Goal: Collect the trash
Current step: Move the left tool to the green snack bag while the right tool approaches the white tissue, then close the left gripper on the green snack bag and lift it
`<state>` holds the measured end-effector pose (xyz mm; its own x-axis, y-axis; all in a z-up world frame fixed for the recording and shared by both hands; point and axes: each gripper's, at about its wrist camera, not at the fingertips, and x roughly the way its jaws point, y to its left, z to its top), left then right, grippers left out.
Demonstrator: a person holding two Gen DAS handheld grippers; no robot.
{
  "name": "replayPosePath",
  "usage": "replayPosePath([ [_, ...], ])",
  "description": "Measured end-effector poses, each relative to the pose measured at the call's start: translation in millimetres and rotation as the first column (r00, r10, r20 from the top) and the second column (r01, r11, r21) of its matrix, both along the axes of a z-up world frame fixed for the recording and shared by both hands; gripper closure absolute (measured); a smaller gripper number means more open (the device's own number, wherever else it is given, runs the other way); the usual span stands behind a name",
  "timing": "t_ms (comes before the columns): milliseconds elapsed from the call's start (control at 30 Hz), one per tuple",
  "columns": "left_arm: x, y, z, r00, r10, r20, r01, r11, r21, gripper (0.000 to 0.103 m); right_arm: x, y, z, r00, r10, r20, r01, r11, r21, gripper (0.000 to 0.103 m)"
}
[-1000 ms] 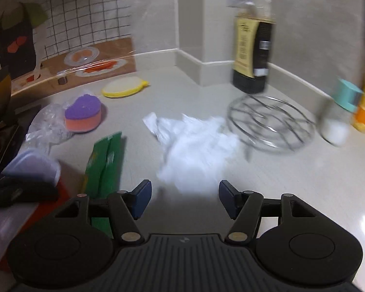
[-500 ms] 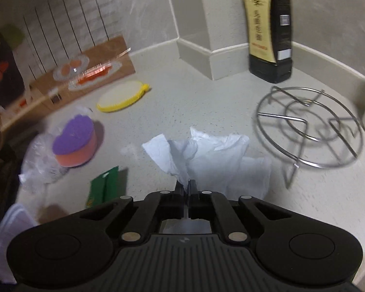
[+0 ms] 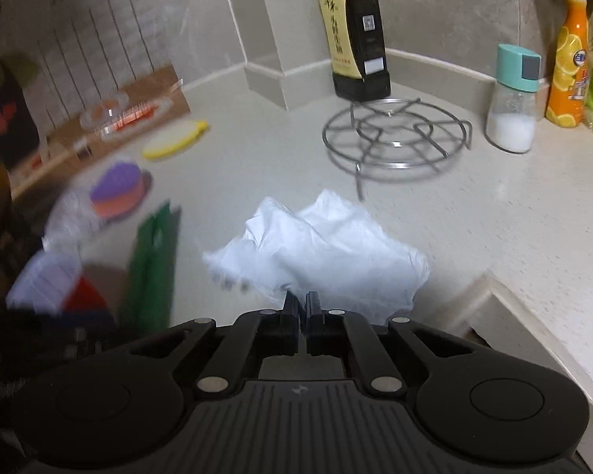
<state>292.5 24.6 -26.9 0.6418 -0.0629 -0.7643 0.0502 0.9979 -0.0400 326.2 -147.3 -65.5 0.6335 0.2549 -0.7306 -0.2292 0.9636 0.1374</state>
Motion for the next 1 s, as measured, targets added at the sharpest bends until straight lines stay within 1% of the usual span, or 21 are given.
replayPosePath([
  [33, 2.6, -3.6, -0.9, 1.000, 0.002, 0.001, -0.002, 1.000, 0.024, 0.066, -3.1, -0.3, -0.6, 1.000, 0.007, 0.001, -0.007, 1.000, -0.013, 0.096],
  [100, 6.6, -11.6, -3.9, 1.000, 0.003, 0.005, -0.003, 0.997, 0.082, 0.066, -10.0, -1.3, 0.1, 1.000, 0.019, 0.022, -0.018, 0.999, -0.038, 0.083],
  [133, 7.5, -15.9, -5.8, 1.000, -0.003, 0.006, 0.002, 0.994, 0.110, 0.066, -12.5, -2.2, 0.2, 0.999, 0.019, 0.032, -0.018, 0.999, -0.048, 0.068],
  [167, 7.9, -20.1, -7.1, 1.000, -0.007, 0.007, 0.007, 0.992, 0.130, 0.066, -15.1, -3.3, 0.2, 0.999, 0.018, 0.045, -0.015, 0.998, -0.059, 0.057],
  [200, 8.9, -22.7, -8.7, 1.000, -0.012, 0.006, 0.011, 0.990, 0.138, 0.066, -17.0, -4.0, 0.3, 0.998, 0.018, 0.054, -0.014, 0.998, -0.065, 0.055],
  [300, 8.3, -28.3, -10.8, 1.000, -0.031, 0.006, 0.029, 0.990, 0.138, 0.057, -18.8, -7.3, 0.1, 0.998, 0.019, 0.057, -0.014, 0.996, -0.084, 0.055],
  [467, 2.2, -29.9, -12.4, 0.994, -0.105, 0.027, 0.103, 0.992, 0.080, 0.056, -16.7, -13.6, 6.1, 0.995, -0.020, 0.101, 0.030, 0.994, -0.106, 0.055],
  [567, -4.1, -31.1, -10.8, 0.988, -0.147, 0.039, 0.146, 0.989, 0.037, 0.057, -14.9, -17.6, 7.1, 0.994, -0.036, 0.101, 0.046, 0.994, -0.099, 0.055],
  [600, -6.2, -32.4, -10.6, 0.987, -0.158, 0.038, 0.157, 0.987, 0.035, 0.057, -15.1, -18.2, 6.7, 0.994, -0.039, 0.099, 0.048, 0.994, -0.098, 0.055],
  [667, -10.0, -36.8, -11.7, 0.986, -0.163, 0.035, 0.161, 0.984, 0.074, 0.057, -15.5, -19.8, 5.4, 0.995, -0.047, 0.093, 0.056, 0.994, -0.094, 0.055],
  [733, -11.3, -37.3, -14.3, 0.990, -0.142, 0.014, 0.140, 0.983, 0.122, 0.055, -15.9, -20.3, 4.4, 0.994, -0.056, 0.090, 0.064, 0.994, -0.088, 0.055],
  [767, -10.2, -33.9, -15.2, 0.992, -0.126, 0.003, 0.125, 0.986, 0.114, 0.054, -16.1, -20.3, 4.1, 0.994, -0.059, 0.089, 0.067, 0.994, -0.083, 0.055],
  [800, -9.5, -29.8, -14.8, 0.994, -0.113, 0.000, 0.113, 0.989, 0.093, 0.053, -16.9, -20.3, 3.9, 0.994, -0.062, 0.089, 0.069, 0.994, -0.080, 0.055],
  [833, -8.8, -25.4, -14.1, 0.995, -0.101, -0.002, 0.101, 0.993, 0.065, 0.055, -17.4, -19.8, 3.6, 0.994, -0.063, 0.089, 0.070, 0.995, -0.077, 0.055],
  [900, -7.6, -16.1, -12.6, 0.996, -0.092, 0.004, 0.093, 0.996, -0.019, 0.056, -18.7, -18.8, 2.9, 0.994, -0.061, 0.087, 0.067, 0.995, -0.075, 0.054],
  [933, -6.4, -9.7, -12.3, 0.996, -0.085, 0.005, 0.085, 0.992, -0.093, 0.056, -19.7, -18.2, 2.3, 0.995, -0.060, 0.085, 0.066, 0.995, -0.075, 0.054],
  [967, -5.0, -3.1, -12.8, 0.998, -0.070, 0.000, 0.069, 0.983, -0.173, 0.056, -20.8, -17.7, 1.9, 0.995, -0.059, 0.083, 0.065, 0.995, -0.076, 0.054],
  [1000, -3.4, 4.5, -13.7, 0.999, -0.047, -0.011, 0.042, 0.965, -0.258, 0.056, -22.3, -17.2, 1.4, 0.995, -0.056, 0.083, 0.063, 0.995, -0.080, 0.054],
])
